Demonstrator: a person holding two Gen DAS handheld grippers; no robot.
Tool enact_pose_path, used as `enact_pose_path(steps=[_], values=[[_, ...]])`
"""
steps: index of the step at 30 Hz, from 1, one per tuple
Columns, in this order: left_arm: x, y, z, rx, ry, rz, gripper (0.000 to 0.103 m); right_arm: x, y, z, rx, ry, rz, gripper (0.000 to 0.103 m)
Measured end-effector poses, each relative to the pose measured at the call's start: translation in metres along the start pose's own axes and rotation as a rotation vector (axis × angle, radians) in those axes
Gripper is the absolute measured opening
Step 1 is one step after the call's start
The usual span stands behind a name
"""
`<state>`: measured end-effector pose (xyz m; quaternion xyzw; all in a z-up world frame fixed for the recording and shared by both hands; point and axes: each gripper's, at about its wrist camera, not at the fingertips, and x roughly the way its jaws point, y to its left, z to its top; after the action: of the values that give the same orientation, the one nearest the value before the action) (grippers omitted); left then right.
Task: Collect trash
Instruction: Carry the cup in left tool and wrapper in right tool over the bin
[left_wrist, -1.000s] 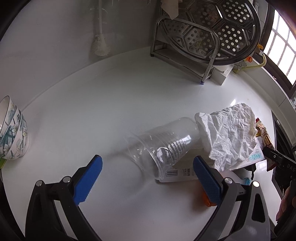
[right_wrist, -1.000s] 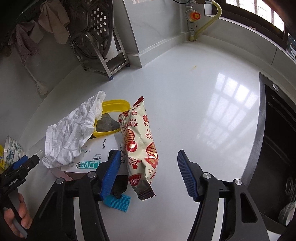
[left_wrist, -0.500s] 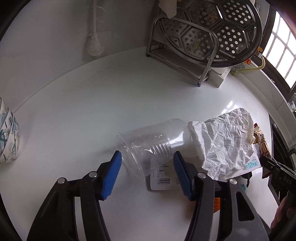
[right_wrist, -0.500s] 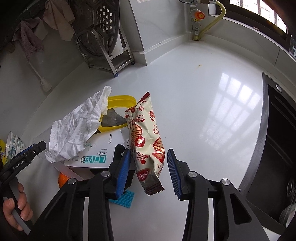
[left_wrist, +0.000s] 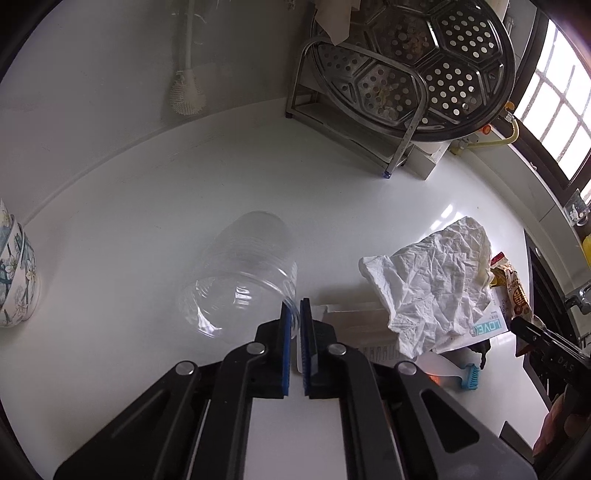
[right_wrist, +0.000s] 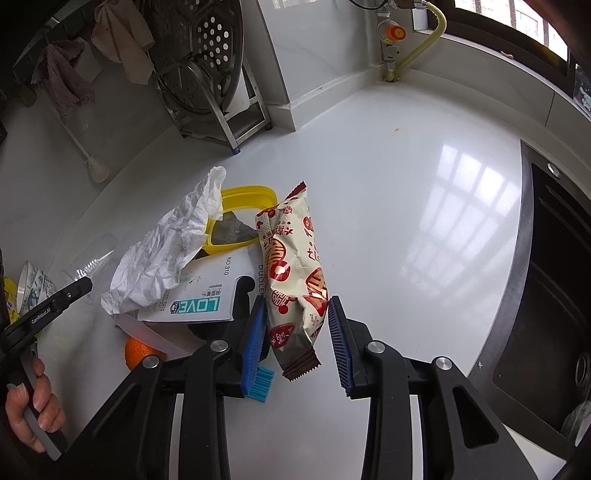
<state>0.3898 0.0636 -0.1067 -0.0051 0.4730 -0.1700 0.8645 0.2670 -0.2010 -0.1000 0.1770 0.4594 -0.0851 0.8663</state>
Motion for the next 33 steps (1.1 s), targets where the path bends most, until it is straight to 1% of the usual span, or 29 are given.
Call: enact_pose_path(steps=[6, 14, 26, 33], values=[[-0.016, -0.002, -0.007, 0.033, -0.009, -0.011, 0.005, -0.011, -0.001, -0.004, 0.011, -0.010, 0.006, 0.032], [-0.041, -0.007, -0.020, 0.049, -0.016, -0.036, 0.005, -0.026, -0.003, -0.014, 0.029, -0.022, 0.009, 0.031], [-0.076, -0.018, -0.042, 0.069, -0.042, -0.039, 0.005, -0.058, -0.010, -0.039, 0.047, -0.049, 0.024, 0.029], [-0.105, -0.033, -0.060, 0.084, -0.073, -0.038, 0.005, -0.078, -0.014, -0.063, 0.043, -0.052, 0.050, 0.029]])
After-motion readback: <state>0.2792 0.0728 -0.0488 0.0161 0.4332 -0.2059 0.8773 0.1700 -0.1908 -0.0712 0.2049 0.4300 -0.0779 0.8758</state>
